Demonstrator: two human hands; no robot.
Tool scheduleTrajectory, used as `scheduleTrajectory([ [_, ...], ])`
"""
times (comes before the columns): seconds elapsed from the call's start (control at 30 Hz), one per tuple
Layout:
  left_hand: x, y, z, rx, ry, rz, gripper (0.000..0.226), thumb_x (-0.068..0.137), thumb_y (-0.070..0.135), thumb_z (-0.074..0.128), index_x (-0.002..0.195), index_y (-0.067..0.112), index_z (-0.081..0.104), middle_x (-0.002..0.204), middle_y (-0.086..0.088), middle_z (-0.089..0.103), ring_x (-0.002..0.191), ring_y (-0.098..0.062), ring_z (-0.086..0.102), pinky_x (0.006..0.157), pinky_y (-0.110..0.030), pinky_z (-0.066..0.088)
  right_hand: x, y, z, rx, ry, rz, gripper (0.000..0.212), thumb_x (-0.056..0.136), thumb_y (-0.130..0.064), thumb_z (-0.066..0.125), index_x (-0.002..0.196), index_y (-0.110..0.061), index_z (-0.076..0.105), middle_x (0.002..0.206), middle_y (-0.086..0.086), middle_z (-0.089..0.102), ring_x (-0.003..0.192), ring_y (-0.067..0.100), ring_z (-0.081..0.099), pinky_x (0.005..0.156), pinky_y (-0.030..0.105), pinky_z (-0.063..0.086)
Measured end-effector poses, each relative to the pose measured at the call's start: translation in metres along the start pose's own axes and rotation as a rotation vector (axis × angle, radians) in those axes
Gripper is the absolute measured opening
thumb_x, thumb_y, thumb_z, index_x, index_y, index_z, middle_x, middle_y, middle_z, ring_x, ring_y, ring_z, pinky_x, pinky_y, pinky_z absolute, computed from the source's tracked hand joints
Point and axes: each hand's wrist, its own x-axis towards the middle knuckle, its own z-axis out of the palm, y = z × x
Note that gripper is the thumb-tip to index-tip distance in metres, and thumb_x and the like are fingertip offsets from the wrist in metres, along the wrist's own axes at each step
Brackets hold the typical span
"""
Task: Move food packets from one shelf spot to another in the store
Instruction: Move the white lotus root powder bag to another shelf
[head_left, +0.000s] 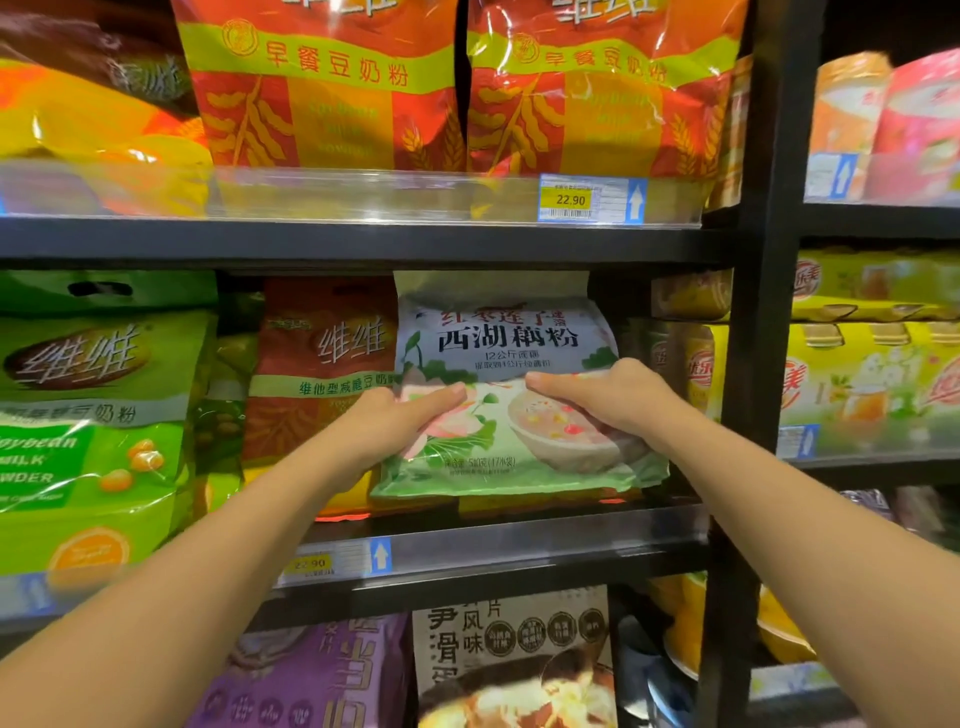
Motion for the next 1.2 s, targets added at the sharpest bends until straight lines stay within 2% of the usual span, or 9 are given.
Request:
scheduleTrajectory([
  [0.17,-0.009,-0.005,-0.006,0.062,-0.025,0.071,0.075,0.062,0.088,0.070,0.073,0.014,0.066,0.066,-0.008,0.065,0.062,-0.017,0.059,0.072,-0.034,0.044,-0.002,0.002,0.007,-0.048,-0.029,0.022,0.106,0.055,-0.091,0.070,0.125,-0.011,0.066,0.109,0.003,0.068,0.093,0.021,0.065,0.066,0.030,0.049],
  [0.37,-0.029,-0.013,-0.015,0.156,-0.019,0.099,0.113,0.055,0.100,0.060,0.093,-0.006,0.072,0.088,-0.020,0.075,0.080,-0.036,0.072,0.082,-0.039,0.055,-0.010,0.004,0.019,-0.035,-0.095,0.003,0.113,0.039,-0.098,0.065,0.120,-0.018,0.065,0.095,-0.001,0.070,0.082,0.016,0.068,0.061,0.027,0.052],
  [0.57,-0.067,-0.009,-0.029,0.191,0.054,-0.035,0.103,0.054,0.098,0.063,0.085,0.000,0.071,0.078,-0.013,0.076,0.068,-0.026,0.072,0.077,-0.034,0.054,-0.026,-0.007,0.024,-0.084,-0.125,-0.053,0.154,0.019,-0.110,0.048,0.130,-0.004,0.062,0.114,0.011,0.072,0.094,0.026,0.069,0.070,0.034,0.055],
  [0.67,-0.092,-0.010,-0.036,0.187,0.081,-0.095,0.106,0.060,0.092,0.067,0.097,-0.007,0.072,0.088,-0.022,0.076,0.073,-0.031,0.073,0.079,-0.038,0.057,-0.036,-0.009,0.033,-0.068,-0.173,-0.104,0.147,0.022,-0.111,0.050,0.120,-0.003,0.068,0.111,0.012,0.075,0.091,0.027,0.072,0.070,0.035,0.057],
  [0.83,-0.144,-0.015,-0.038,0.185,0.178,-0.092,0.050,0.077,0.075,0.071,0.065,0.026,0.075,0.062,0.011,0.072,0.058,-0.003,0.068,0.063,-0.027,0.049,-0.055,-0.014,0.050,-0.026,-0.257,-0.132,0.139,0.033,-0.106,0.061,0.130,-0.005,0.059,0.122,0.009,0.070,0.101,0.027,0.069,0.077,0.036,0.056],
  [0.93,-0.173,-0.018,-0.046,0.189,0.260,-0.118,0.058,0.077,0.072,0.072,0.083,0.015,0.078,0.073,0.007,0.078,0.071,-0.005,0.073,0.070,-0.024,0.056,-0.069,-0.024,0.063,-0.018,-0.320,-0.197,0.147,0.033,-0.107,0.058,0.140,-0.006,0.054,0.131,0.010,0.066,0.113,0.031,0.066,0.095,0.044,0.057],
  [1.0,-0.193,-0.018,-0.053,0.185,0.305,-0.157,0.060,0.076,0.073,0.073,0.088,0.015,0.079,0.080,0.004,0.080,0.076,-0.008,0.075,0.077,-0.030,0.057,-0.076,-0.032,0.072,0.007,-0.382,-0.248,0.142,0.033,-0.107,0.059,0.136,-0.009,0.059,0.127,0.009,0.069,0.111,0.030,0.068,0.096,0.045,0.058],
  [1.13,-0.239,-0.023,-0.071,0.199,0.316,-0.167,0.028,0.084,0.066,0.071,0.069,0.043,0.078,0.069,0.020,0.075,0.060,0.007,0.068,0.059,-0.014,0.046,-0.098,-0.053,0.096,0.056,-0.502,-0.320,0.128,0.038,-0.101,0.066,0.130,-0.011,0.066,0.122,0.011,0.072,0.107,0.031,0.070,0.095,0.045,0.059],
  [1.2,-0.261,-0.029,-0.084,0.199,0.357,-0.192,0.035,0.084,0.065,0.072,0.084,0.031,0.081,0.081,0.012,0.079,0.071,0.000,0.073,0.069,-0.023,0.051,-0.114,-0.067,0.109,0.055,-0.535,-0.336,0.133,0.038,-0.101,0.065,0.133,-0.008,0.062,0.120,0.010,0.073,0.105,0.028,0.071,0.092,0.041,0.060],
])
